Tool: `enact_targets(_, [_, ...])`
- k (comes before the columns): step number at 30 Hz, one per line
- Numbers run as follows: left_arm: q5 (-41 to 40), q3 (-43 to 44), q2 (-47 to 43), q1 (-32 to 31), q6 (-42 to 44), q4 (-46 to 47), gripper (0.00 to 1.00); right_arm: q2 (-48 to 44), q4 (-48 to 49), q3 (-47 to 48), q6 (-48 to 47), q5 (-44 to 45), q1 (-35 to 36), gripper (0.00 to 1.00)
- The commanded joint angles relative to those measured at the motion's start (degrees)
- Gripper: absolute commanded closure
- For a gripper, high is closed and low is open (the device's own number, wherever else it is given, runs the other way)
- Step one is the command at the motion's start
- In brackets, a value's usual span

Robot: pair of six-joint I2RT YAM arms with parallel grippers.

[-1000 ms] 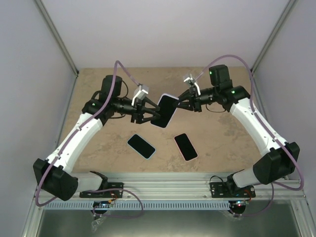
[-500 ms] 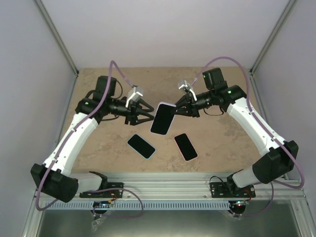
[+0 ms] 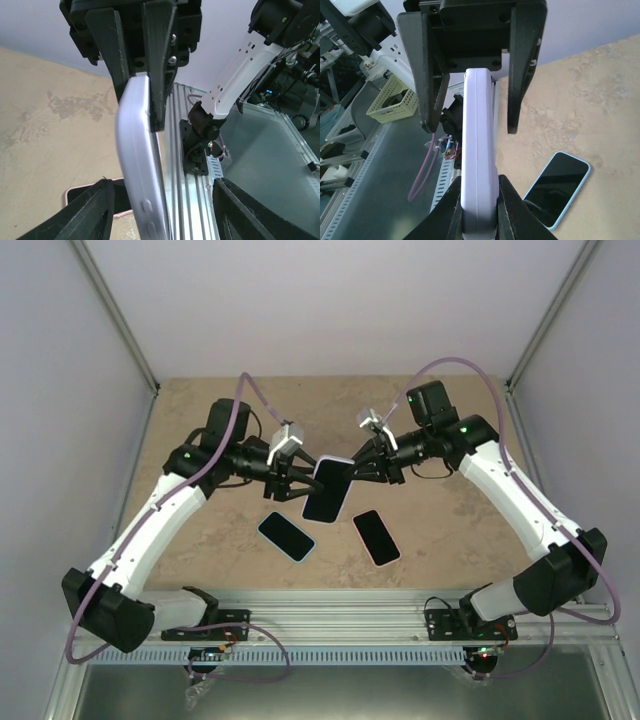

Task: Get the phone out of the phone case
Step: Remove the phone case from the phone.

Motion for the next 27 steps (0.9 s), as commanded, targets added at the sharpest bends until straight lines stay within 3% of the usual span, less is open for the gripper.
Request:
enact_targets(1, [-0.2, -1.6, 1.3, -1.5, -2.6, 4.7, 0.46, -0.4, -0.9, 0.6, -2.0, -3.8, 1.1, 0.99])
enact_targets(4, [0.8, -2.9, 1.2, -1.9, -3.4, 6.4, 0.56, 0.1, -2.0, 1.6, -2.9, -3.7, 1.6, 0.99])
enact_targets(10, [2.8, -4.1, 0.7, -2.0, -4.2, 7.6, 0.93, 1.9, -3.4, 3.5, -3.3, -2.6, 1.6, 0.99])
enact_targets(12, [3.4, -5.3, 0.4, -2.0, -6.5, 9.5, 1.0, 2.4, -3.2, 4.3, -2.7, -1.9, 1.7, 0.99])
enact_targets(13, [3.7, -5.8, 0.2, -2.0, -8.1, 11.2, 1.0, 2.5, -2.7, 4.8, -2.0, -1.2, 1.6, 0.94])
enact_targets(16, [4.4, -6.4, -0.2, -2.0, -14.2, 16.7, 1.0, 2.6, -0.5, 6.1, -0.1, -0.6, 0.8, 0.57])
enact_targets(19, [3.7, -5.4, 0.0, -1.5, -20.2, 21.6, 1.0, 2.6, 2.4, 6.5, 1.6, -0.7, -0.7, 0.4])
enact_targets(22, [3.2, -5.5, 0.3, 0.1, -29.7, 30.7, 1.0, 2.4, 9.3, 4.0, 6.7, -2.4, -2.0, 0.38])
enact_targets(24, [2.4, -7.2, 0.2, 1.4, -38.2, 41.9, 1.0, 2.1, 15.4, 1.4, 12.2, -4.3, -2.3, 0.38])
enact_targets(27, [0.0, -10.1, -0.1, 2.2, -47.2, 52.1, 1.0, -0.9, 29.5, -5.6, 25.9, -4.6, -2.3, 0.4])
